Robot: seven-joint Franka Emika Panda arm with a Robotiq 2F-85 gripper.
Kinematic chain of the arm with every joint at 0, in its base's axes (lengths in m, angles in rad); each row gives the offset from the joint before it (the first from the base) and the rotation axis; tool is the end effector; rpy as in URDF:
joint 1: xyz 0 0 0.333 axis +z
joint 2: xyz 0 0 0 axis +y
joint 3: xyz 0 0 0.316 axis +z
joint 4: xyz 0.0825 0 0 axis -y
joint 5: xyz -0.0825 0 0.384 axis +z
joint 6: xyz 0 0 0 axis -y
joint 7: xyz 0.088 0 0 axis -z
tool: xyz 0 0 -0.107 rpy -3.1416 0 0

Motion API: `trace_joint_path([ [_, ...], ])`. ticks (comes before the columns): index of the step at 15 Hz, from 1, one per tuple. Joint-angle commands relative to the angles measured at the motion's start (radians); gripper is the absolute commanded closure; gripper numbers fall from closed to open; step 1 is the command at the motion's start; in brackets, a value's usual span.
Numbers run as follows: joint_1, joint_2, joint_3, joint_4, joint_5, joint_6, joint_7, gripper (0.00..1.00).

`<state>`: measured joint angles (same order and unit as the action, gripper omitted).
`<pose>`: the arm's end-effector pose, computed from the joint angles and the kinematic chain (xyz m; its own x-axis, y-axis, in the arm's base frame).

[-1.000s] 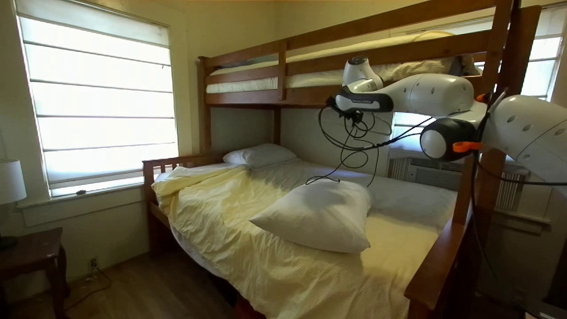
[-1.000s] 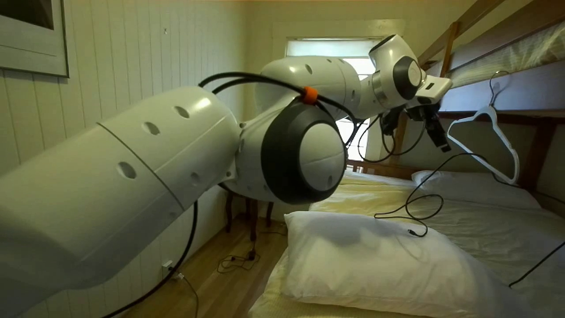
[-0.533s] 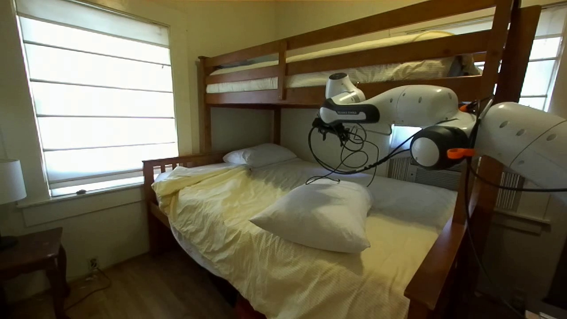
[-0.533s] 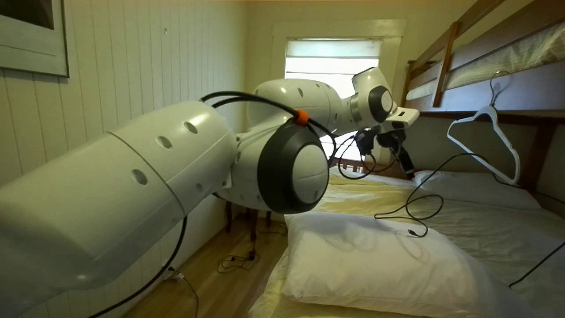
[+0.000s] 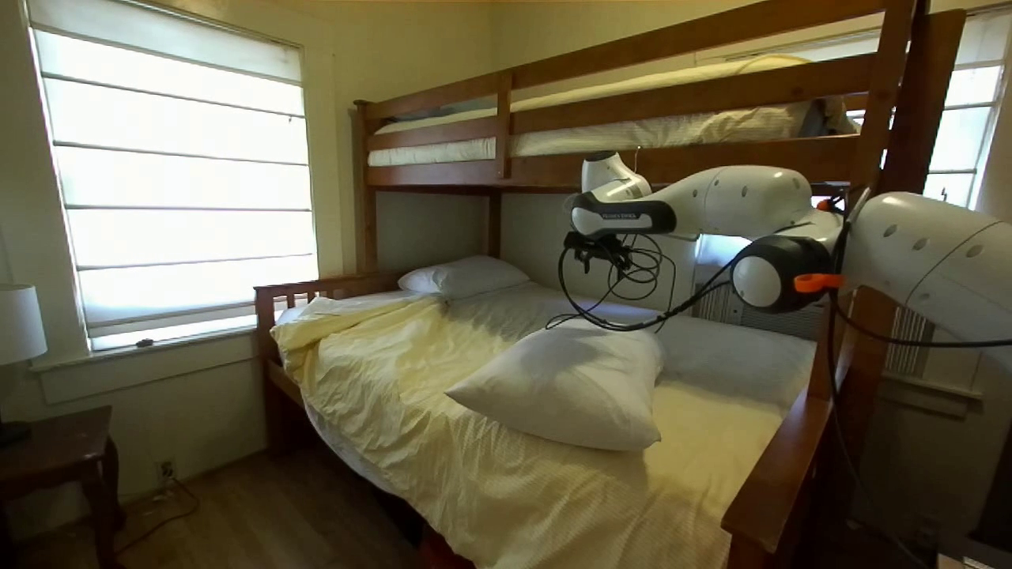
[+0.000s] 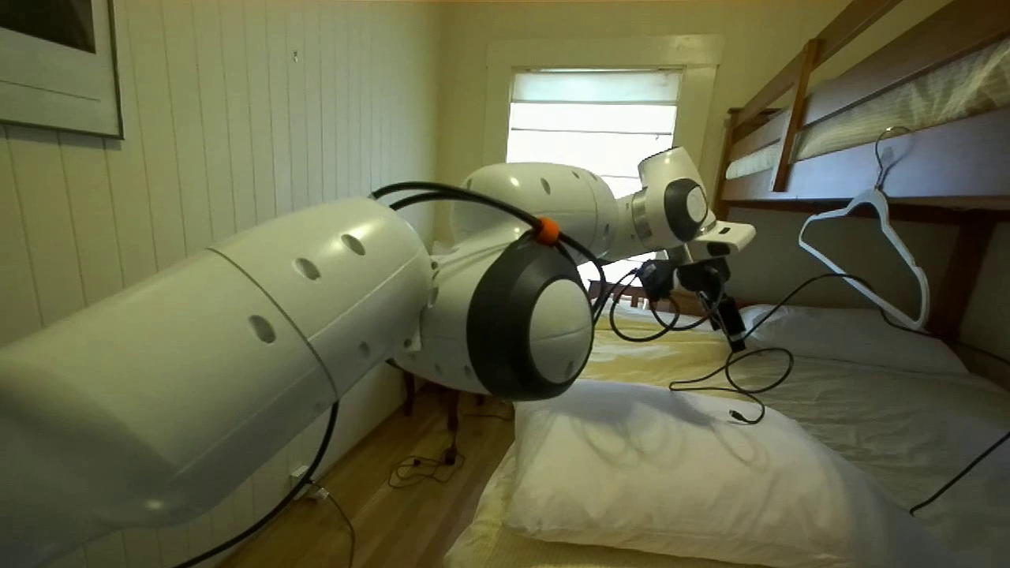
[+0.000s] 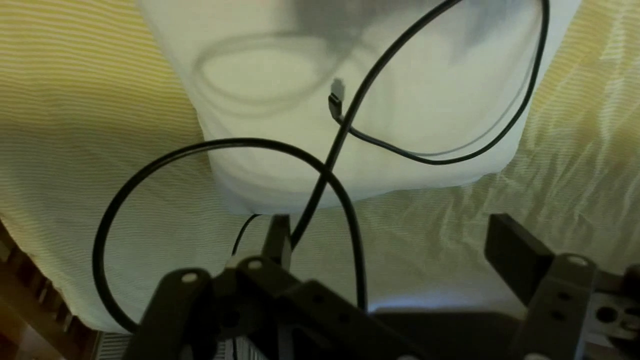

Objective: Pick up the black cable and hang it on the coat hanger

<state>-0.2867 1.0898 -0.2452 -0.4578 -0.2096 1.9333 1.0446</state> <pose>0.7591 -0.3121 0.4437 0.1425 -0.8321 0.5361 -0.9681 -0.2299 -0.0995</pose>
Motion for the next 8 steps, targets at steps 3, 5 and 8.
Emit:
trace_joint_path([
  [3,-0.028,0.028,-0.004,0.052,0.027,-0.029,-0.01,0.34],
  [5,-0.031,0.024,-0.006,0.047,0.025,-0.016,-0.006,0.48],
  [8,-0.027,0.016,-0.009,0.035,0.021,0.005,-0.008,0.7],
])
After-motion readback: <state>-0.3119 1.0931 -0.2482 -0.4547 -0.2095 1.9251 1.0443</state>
